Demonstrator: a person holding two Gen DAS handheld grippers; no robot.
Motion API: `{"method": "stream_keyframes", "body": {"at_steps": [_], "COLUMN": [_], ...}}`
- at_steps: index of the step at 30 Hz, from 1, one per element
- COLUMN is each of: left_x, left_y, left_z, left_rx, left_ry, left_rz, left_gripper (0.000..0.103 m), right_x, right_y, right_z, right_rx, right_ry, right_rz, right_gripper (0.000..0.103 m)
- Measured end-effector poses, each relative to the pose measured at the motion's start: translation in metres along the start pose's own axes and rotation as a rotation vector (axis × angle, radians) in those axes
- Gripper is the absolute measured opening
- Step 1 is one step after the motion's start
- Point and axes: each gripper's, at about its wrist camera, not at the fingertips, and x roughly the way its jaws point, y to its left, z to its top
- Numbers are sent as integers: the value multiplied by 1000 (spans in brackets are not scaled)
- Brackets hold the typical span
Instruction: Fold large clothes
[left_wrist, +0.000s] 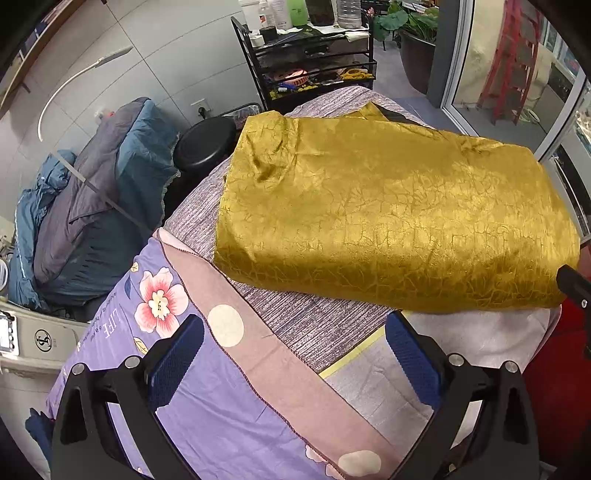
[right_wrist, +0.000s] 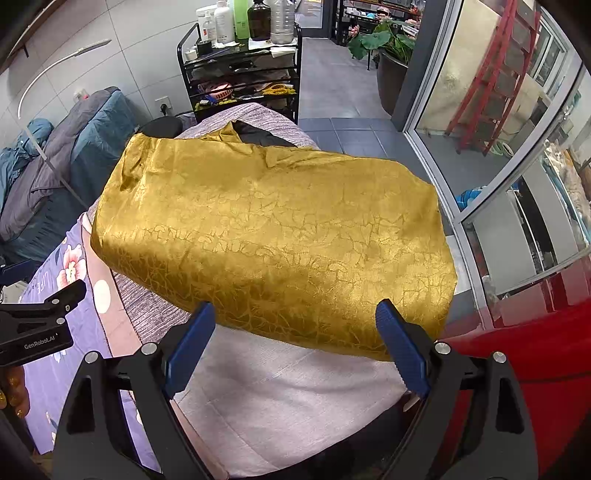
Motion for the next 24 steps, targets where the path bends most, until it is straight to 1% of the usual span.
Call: {"method": "stream_keyframes", "body": {"at_steps": [5, 10, 15, 20, 24], "left_x": [0, -9, -6, -5, -4], "left_y": [-1, 0, -2, -7, -6], "left_z": [0, -2, 0, 1, 1], "left_rx": [3, 0, 15, 34, 29], "left_ry": [-1, -60, -44, -35, -34], "left_rz": [-11, -12, -21, -12, -11], "left_gripper": [97, 97, 97, 97, 97], "right_x": [1, 1, 3, 5, 4], "right_y": [0, 0, 1, 1, 1], "right_z": [1, 1, 1, 2, 2], "right_rx": [-3, 1, -4, -4, -2], "right_ry": [3, 3, 8, 11, 7], "right_rz": [1, 0, -5, -8, -8], "right_gripper": [87, 87, 87, 87, 87]}}
